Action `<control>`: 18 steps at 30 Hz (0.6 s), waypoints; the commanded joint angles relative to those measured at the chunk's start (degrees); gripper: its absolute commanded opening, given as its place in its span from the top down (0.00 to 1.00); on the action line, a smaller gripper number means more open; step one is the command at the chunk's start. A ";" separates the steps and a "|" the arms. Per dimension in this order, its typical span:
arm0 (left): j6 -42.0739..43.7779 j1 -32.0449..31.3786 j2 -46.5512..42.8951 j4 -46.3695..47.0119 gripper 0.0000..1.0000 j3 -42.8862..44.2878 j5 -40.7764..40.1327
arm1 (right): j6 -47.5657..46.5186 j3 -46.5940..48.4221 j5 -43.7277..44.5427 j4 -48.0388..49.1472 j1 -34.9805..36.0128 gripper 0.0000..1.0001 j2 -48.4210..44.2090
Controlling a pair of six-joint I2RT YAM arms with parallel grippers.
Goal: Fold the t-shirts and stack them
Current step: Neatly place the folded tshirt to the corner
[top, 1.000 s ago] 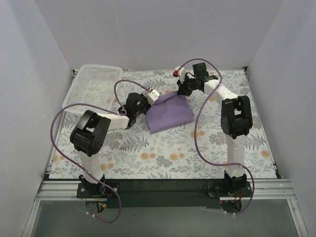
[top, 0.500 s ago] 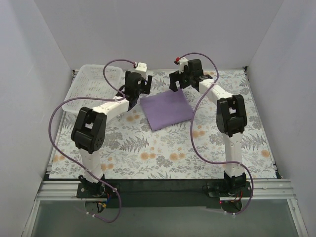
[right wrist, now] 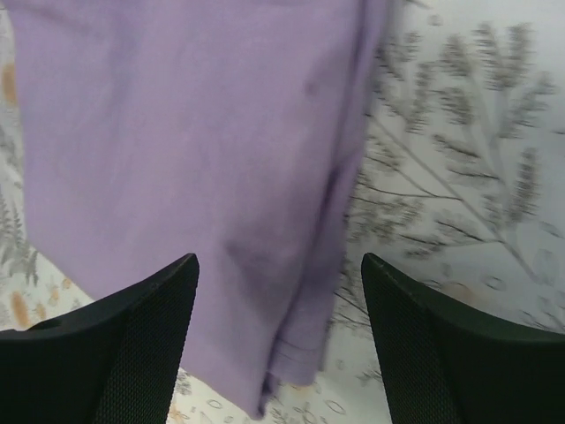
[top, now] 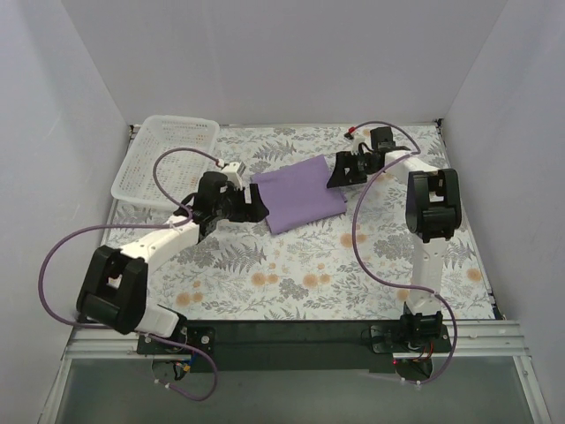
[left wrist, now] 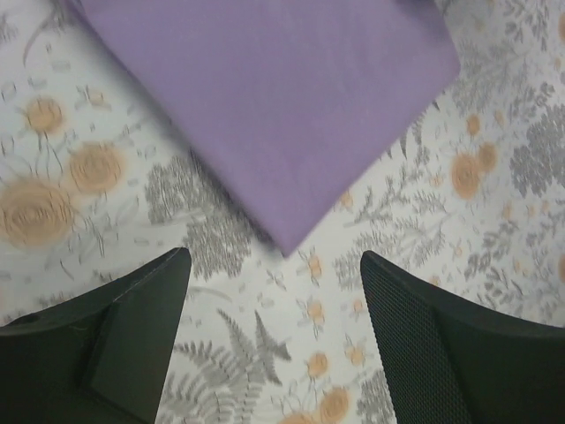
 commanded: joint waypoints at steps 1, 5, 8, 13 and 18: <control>-2.88 0.00 -11.30 -2.51 0.23 -4.39 3.91 | -0.40 -0.86 -5.04 -3.89 3.03 0.20 0.85; -3.59 0.08 -22.02 -6.64 0.23 -9.58 2.69 | -0.93 -1.91 -5.58 -5.30 3.65 0.46 1.12; -4.29 0.00 -30.11 -10.77 0.23 -11.96 1.54 | -2.59 -3.05 -0.50 -6.09 3.48 0.75 -0.63; -4.20 0.00 -41.72 -18.93 0.23 -13.37 -0.57 | -6.64 -4.55 7.68 -7.67 0.32 0.99 -6.16; -5.26 0.08 -49.10 -21.50 0.23 -14.87 -0.40 | -12.08 -5.08 14.63 -11.80 -6.18 0.99 -8.99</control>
